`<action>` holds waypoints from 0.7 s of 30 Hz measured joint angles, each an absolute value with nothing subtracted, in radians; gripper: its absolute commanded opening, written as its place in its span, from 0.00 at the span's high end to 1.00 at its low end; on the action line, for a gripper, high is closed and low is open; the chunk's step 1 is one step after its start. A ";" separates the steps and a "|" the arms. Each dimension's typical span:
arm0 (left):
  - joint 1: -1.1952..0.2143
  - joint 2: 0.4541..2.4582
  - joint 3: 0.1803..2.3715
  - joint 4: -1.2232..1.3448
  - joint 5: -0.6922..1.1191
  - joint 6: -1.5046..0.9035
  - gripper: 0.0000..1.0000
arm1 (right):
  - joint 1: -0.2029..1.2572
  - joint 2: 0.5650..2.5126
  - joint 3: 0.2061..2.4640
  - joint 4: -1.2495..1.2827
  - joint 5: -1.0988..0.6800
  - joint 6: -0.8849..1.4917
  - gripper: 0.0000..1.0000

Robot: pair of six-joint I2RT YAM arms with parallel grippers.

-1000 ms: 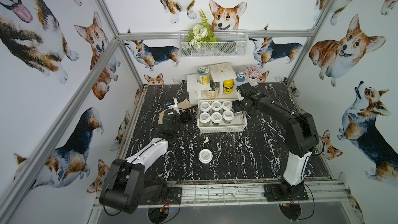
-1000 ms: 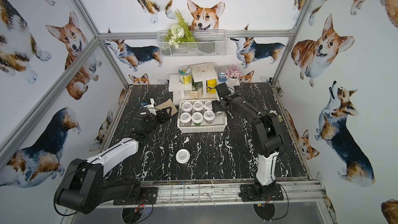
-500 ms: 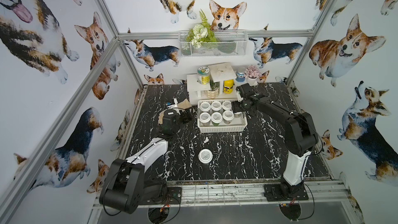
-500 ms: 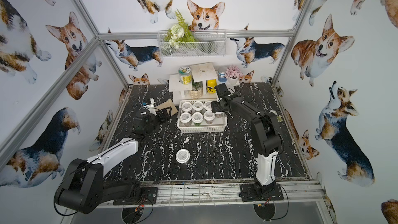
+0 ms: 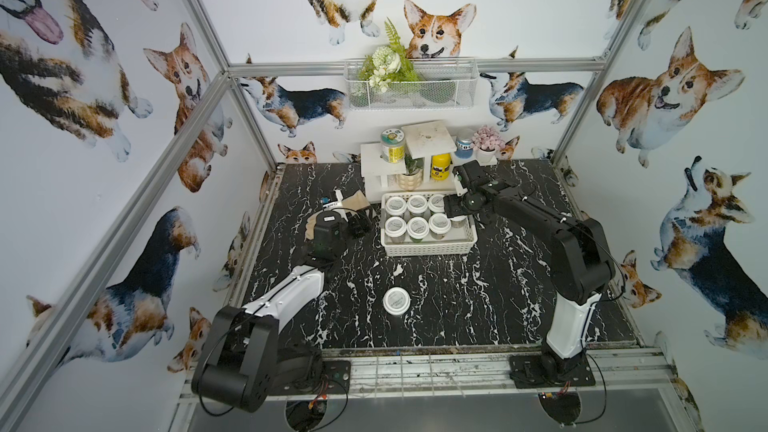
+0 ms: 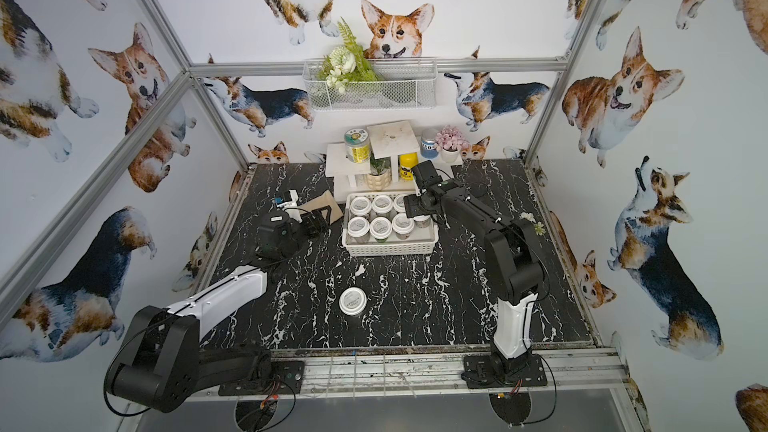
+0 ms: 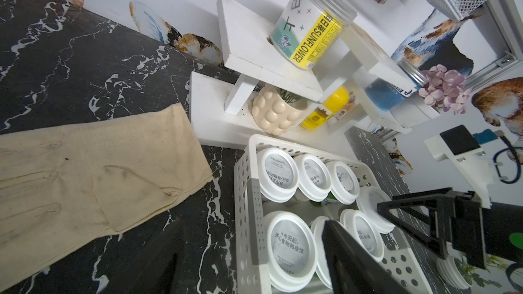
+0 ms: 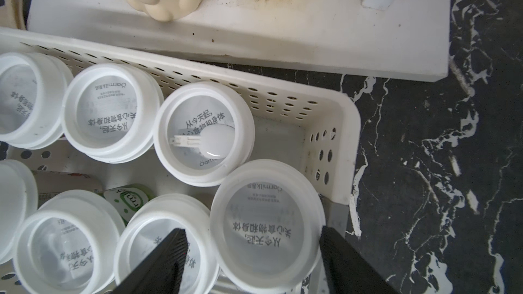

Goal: Put the yogurt in the basket
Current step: Place the yogurt in the basket.

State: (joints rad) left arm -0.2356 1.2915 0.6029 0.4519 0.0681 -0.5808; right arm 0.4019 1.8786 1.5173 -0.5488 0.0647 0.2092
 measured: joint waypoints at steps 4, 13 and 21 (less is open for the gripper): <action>-0.236 1.291 0.603 0.452 0.068 -0.581 0.19 | 0.408 1.886 1.520 -0.548 0.068 0.209 0.21; -0.236 1.291 0.603 0.452 0.072 -0.581 0.19 | 0.412 1.901 1.519 -0.548 0.057 0.211 0.21; -0.236 1.293 0.603 0.452 0.075 -0.581 0.19 | 0.432 1.838 1.518 -0.549 0.070 0.227 0.21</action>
